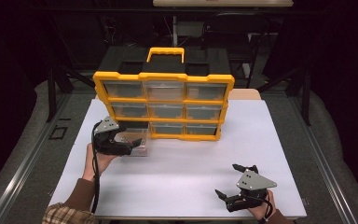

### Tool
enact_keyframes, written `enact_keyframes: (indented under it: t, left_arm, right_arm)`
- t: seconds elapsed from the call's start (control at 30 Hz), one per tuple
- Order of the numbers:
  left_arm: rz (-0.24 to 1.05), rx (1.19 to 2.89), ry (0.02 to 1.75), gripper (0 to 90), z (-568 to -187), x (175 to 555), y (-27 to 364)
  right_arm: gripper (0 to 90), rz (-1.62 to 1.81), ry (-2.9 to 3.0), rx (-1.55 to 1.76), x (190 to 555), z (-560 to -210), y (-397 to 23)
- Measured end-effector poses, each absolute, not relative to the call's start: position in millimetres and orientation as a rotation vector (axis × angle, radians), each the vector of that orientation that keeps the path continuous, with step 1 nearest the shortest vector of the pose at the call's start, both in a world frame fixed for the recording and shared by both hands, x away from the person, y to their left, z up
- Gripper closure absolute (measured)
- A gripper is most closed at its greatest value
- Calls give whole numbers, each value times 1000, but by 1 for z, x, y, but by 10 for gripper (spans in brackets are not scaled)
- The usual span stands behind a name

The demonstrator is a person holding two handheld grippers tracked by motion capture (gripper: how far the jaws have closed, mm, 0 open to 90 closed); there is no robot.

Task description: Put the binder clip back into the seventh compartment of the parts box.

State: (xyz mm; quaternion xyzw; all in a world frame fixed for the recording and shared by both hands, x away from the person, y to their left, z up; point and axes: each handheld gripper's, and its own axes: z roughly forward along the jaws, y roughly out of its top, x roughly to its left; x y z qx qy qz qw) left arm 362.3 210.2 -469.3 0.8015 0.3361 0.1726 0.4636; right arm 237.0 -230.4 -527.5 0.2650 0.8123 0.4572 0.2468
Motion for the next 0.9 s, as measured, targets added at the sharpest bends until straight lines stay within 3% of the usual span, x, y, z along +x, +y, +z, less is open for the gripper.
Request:
enact_keyframes:
  t: [0.43,0.9]
  left_arm:
    - [426,1881,827,14,-467,330,218]
    - [470,1875,850,0,-484,295,229]
  right_arm:
    - [0,1249,2206,722,236,-527,-231]
    - [0,1253,2202,717,236,-527,-231]
